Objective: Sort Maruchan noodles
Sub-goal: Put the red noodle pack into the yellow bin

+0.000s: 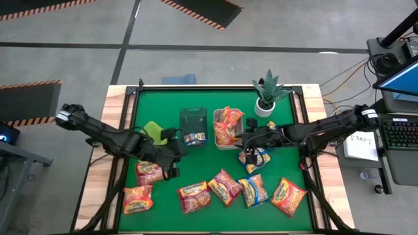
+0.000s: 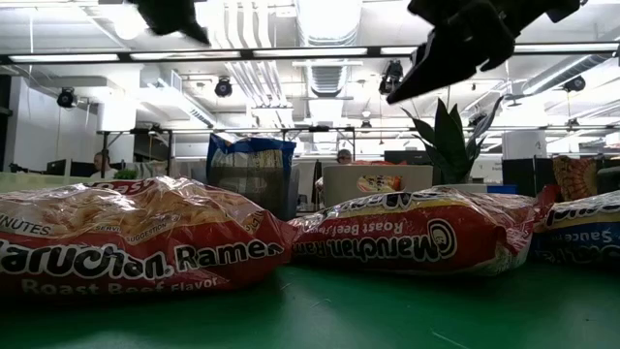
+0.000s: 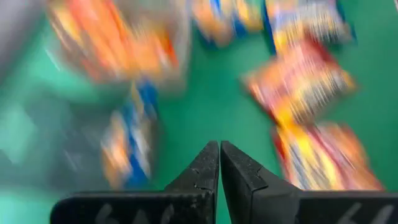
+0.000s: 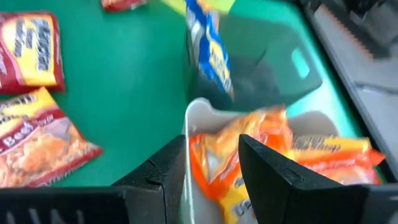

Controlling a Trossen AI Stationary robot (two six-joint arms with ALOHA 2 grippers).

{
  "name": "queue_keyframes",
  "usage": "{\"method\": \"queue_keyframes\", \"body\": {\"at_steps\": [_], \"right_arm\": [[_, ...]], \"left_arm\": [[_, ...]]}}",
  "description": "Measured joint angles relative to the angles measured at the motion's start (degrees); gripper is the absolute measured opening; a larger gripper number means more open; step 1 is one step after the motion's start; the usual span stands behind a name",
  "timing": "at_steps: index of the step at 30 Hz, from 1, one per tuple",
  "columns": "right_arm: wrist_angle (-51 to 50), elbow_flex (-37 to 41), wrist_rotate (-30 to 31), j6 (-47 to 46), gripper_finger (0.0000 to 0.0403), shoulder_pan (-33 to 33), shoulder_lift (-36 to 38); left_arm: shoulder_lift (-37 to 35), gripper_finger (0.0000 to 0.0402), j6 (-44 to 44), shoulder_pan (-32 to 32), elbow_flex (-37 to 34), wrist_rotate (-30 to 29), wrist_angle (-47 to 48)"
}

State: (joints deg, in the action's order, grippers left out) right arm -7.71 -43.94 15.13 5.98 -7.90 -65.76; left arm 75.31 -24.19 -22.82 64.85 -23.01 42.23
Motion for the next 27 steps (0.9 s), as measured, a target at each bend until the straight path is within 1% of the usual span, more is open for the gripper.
{"method": "queue_keyframes", "body": {"at_steps": [3,5,6,9,11,14,18,22,27], "right_arm": [[1.5,0.1,0.0,2.0,0.0132,0.0,1.1],[2.8,0.1,0.0,3.3,0.0130,0.0,1.7],[3.6,0.1,0.0,4.0,0.0129,0.0,1.8],[4.1,0.1,-0.1,5.3,0.0127,0.0,2.1],[4.0,0.1,-0.1,5.5,0.0128,0.0,2.1],[4.0,0.1,-0.1,5.6,0.0130,0.0,2.0],[3.8,0.1,-0.1,5.6,0.0127,0.0,2.0],[3.7,0.1,-0.1,5.6,0.0123,0.0,2.0],[3.7,0.1,-0.1,5.6,0.0127,0.0,2.0]], "left_arm": [[3.5,0.0000,-11.7,-0.2,3.7,8.7,11.2],[6.1,0.0000,-18.7,-0.1,4.5,14.3,15.6],[7.5,0.0000,-21.6,-0.1,4.5,18.2,17.3],[11.7,0.0000,-26.4,-0.1,3.5,31.0,19.9],[14.6,0.0000,-27.7,-0.4,2.5,35.7,19.9],[18.3,0.0000,-29.6,-0.5,1.7,37.1,20.1],[21.8,0.0011,-31.7,-0.5,1.7,35.2,20.1],[23.5,0.0042,-32.5,-0.4,1.7,33.8,20.1],[24.2,0.0096,-35.9,-0.4,1.7,30.1,22.7]]}}
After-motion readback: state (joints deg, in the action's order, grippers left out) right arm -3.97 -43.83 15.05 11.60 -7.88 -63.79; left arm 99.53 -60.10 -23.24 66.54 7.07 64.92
